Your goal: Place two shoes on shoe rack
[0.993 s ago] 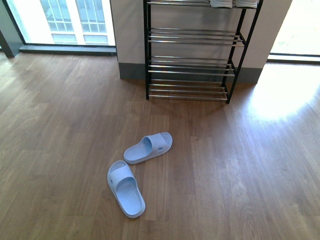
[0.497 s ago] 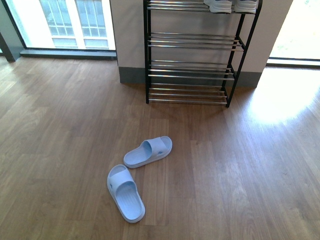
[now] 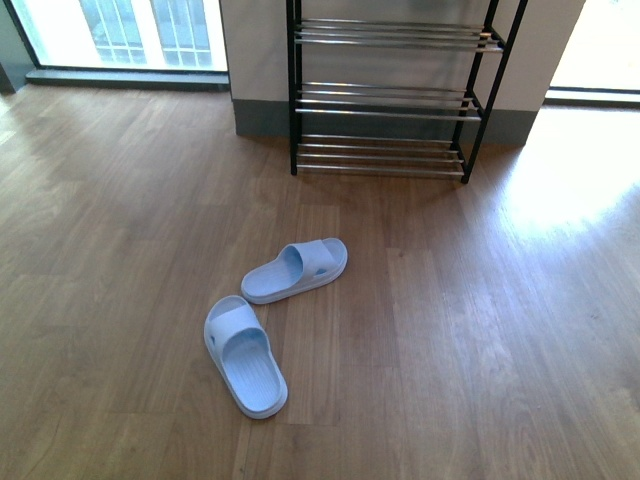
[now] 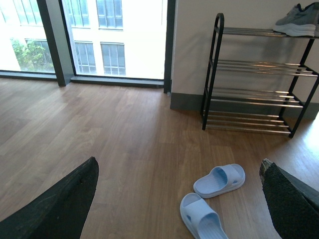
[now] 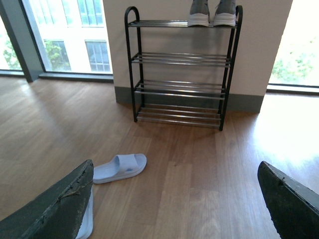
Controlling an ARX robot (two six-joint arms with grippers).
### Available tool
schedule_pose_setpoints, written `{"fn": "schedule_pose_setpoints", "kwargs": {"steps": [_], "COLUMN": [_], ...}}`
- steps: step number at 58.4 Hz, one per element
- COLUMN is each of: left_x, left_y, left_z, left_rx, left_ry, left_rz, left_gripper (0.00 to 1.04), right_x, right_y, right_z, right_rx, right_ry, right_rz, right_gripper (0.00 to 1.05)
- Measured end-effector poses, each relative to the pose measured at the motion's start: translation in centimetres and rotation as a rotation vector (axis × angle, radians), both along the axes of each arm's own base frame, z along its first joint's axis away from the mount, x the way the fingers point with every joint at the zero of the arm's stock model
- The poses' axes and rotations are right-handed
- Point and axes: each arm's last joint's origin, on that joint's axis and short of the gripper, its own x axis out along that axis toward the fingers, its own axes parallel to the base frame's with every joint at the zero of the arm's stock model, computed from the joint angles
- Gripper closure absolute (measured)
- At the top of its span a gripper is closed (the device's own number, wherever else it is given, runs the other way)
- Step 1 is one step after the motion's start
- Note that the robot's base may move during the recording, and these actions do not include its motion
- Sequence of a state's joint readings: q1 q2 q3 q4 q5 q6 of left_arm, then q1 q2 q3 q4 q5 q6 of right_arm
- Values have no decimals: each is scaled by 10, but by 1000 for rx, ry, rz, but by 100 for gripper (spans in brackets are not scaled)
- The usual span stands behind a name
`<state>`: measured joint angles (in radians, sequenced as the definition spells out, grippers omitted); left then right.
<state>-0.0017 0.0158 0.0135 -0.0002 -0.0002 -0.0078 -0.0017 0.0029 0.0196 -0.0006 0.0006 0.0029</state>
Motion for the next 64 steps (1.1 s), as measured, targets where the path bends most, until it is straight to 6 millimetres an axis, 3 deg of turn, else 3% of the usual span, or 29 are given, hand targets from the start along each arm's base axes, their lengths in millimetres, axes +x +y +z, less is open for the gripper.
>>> {"fn": "schedule_pose_setpoints", "kwargs": {"steps": [64], "left_x": [0], "left_y": [0], "left_z": [0], "left_rx": [0], "left_ry": [0], "left_rz": [-1], "left_gripper": [9], "right_x": [0], "right_y": [0], "right_z": [0], "right_rx": [0], "right_ry": [0], "right_rz": [-1], "right_gripper": [9]}}
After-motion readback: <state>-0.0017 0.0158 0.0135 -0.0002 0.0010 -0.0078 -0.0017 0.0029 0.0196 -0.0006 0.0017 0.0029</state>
